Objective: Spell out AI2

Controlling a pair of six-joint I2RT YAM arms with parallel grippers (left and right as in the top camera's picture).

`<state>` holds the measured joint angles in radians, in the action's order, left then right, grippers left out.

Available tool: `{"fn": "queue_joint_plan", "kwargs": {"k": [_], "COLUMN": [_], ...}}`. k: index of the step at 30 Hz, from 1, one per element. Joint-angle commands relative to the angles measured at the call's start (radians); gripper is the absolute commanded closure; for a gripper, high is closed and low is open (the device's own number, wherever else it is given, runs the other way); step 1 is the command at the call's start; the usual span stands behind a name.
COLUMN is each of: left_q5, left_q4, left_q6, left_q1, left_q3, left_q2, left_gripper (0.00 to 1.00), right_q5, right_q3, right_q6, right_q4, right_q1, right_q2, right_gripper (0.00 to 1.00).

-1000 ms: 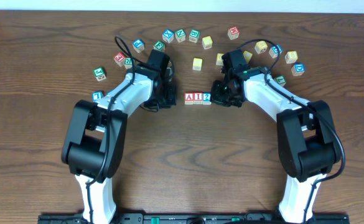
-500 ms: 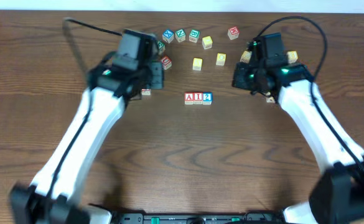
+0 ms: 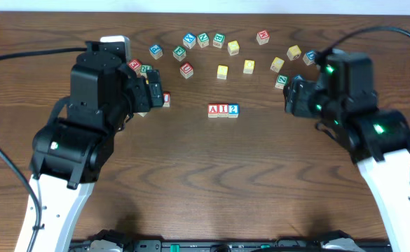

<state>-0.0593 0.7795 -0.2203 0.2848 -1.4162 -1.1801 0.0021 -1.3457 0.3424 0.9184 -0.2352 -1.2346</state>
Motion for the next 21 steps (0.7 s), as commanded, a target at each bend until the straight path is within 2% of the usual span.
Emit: {"fn": "queue_joint_plan", "kwargs": {"k": [1,2,3,9,15,21], "left_q5": [-0.020,-0.020,-0.020,-0.020,-0.020,-0.020], "left_q4": [0.002,0.002,0.002,0.002,0.002,0.002], "left_q6": [0.006,0.006,0.006,0.006,0.006,0.006], "left_q1": [-0.003,-0.003,-0.003,-0.003,-0.003,-0.003], "left_q3": [-0.021,-0.021,-0.021,-0.021,-0.021,-0.021], "left_q2": [0.008,0.007,0.006,-0.002,-0.004,-0.004], "left_gripper": [0.01,0.01,0.01,0.01,0.01,0.01], "right_q5": [0.052,0.052,0.052,0.051,0.054,0.122], "right_q3": [-0.002,-0.002,-0.002,-0.002,-0.002,-0.002], "right_q6": [-0.008,-0.008,-0.007,-0.007,-0.008,-0.007], "right_q4": [0.021,0.024,0.026,0.047,0.124,0.120], "right_q1": [0.007,0.007,0.007,0.007,0.007,0.007], "right_q2": [0.073,0.093,0.111,0.180,0.182,0.190], "right_gripper": [0.13,0.02,0.01,0.01,0.01,0.01]}}
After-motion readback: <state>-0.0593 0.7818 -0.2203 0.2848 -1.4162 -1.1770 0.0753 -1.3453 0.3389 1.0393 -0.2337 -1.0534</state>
